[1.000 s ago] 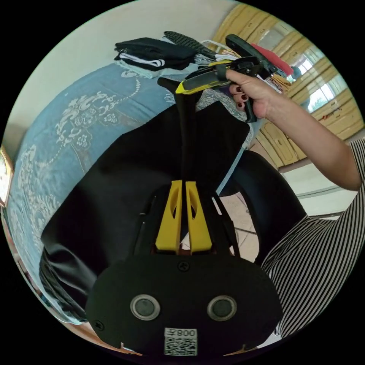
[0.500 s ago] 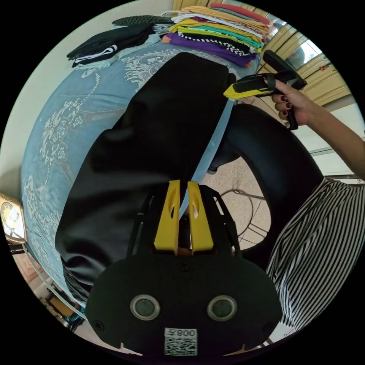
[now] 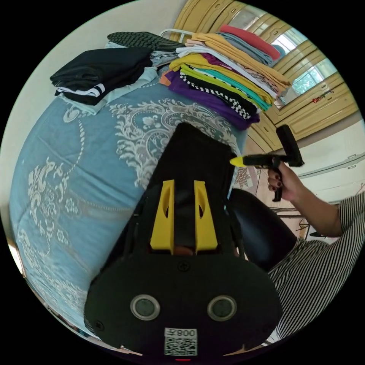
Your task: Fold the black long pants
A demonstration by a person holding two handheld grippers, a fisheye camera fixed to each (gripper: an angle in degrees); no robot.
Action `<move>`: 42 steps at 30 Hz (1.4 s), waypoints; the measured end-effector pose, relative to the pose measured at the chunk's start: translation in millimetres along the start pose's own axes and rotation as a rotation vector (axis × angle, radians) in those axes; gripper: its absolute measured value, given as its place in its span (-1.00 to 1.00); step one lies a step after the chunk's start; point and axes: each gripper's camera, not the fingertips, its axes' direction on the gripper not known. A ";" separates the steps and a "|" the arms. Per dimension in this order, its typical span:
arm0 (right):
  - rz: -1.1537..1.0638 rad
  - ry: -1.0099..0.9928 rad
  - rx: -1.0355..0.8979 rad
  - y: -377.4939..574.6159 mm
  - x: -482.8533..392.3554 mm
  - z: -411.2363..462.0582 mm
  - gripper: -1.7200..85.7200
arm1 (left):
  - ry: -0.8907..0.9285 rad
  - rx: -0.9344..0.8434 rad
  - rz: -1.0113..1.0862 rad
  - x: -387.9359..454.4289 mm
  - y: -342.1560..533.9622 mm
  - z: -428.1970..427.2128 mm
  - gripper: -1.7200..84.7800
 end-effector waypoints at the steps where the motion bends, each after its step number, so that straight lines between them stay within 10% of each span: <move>1: 0.003 0.003 -0.010 2.0 8.7 2.1 -0.83 | -0.001 -0.012 -0.016 -4.7 -21.2 1.6 -0.77; 29: -0.047 -0.061 -0.015 56.2 93.3 -23.1 -0.95 | -0.023 -0.104 0.067 14.2 -172.1 -17.3 -0.95; 42: -0.291 0.285 0.021 27.4 26.4 -33.9 -0.81 | -0.008 -0.113 0.033 4.8 -171.9 -19.4 -0.95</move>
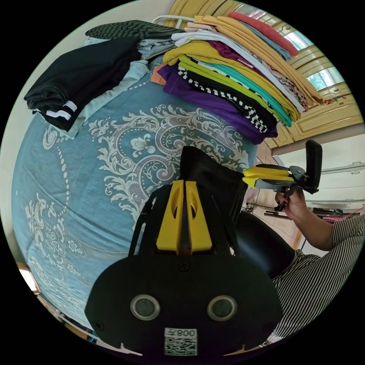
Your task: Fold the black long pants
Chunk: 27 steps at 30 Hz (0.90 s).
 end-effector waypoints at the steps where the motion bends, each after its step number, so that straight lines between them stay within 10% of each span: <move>1: -0.012 0.008 -0.028 -4.7 -3.9 0.8 -0.81 | -0.003 -0.003 0.000 -0.8 1.7 0.4 -0.95; 18: 0.018 -0.125 -0.105 -46.5 -59.9 -70.4 -0.92 | -0.069 -0.067 0.050 -8.5 54.1 22.4 -0.94; 27: 0.014 -0.080 0.020 -86.7 -136.8 -133.3 -0.96 | -0.023 0.203 -0.105 -38.2 159.8 -9.9 -0.96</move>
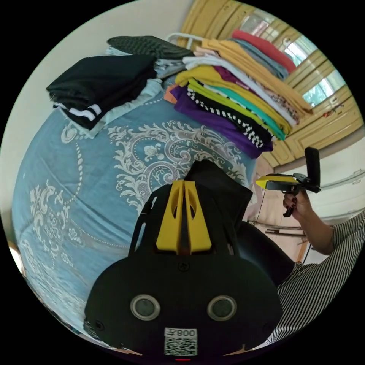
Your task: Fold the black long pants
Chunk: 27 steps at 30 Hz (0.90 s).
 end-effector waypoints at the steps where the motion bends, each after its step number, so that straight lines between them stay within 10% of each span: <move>1: -0.036 -0.003 0.012 -9.9 -19.4 -3.5 -0.96 | -0.008 0.021 -0.046 -9.1 23.5 -7.9 -0.96; 14: -0.476 0.393 -0.320 -130.6 -231.5 88.8 -0.96 | -0.152 -0.058 -0.473 -110.0 238.0 9.8 -0.96; 27: -0.435 0.327 -0.296 -205.8 -393.7 62.6 -0.96 | -0.122 0.061 -0.716 -201.8 452.0 -21.5 -0.94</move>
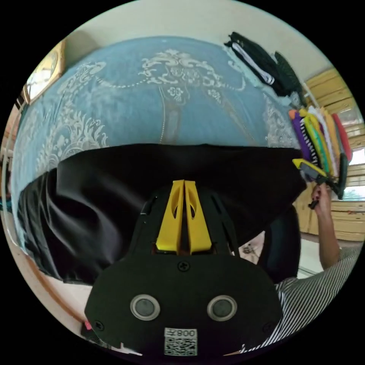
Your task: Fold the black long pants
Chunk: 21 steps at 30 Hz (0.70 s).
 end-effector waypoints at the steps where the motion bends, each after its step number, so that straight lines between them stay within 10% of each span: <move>1: -0.038 -0.055 0.012 -16.2 -19.2 -8.0 -0.96 | -0.017 0.051 -0.009 -15.5 7.3 -10.4 -0.94; 21: -0.494 -0.512 -0.189 -281.2 -270.7 2.0 -0.92 | 0.029 0.073 0.029 -233.4 85.3 5.0 -0.96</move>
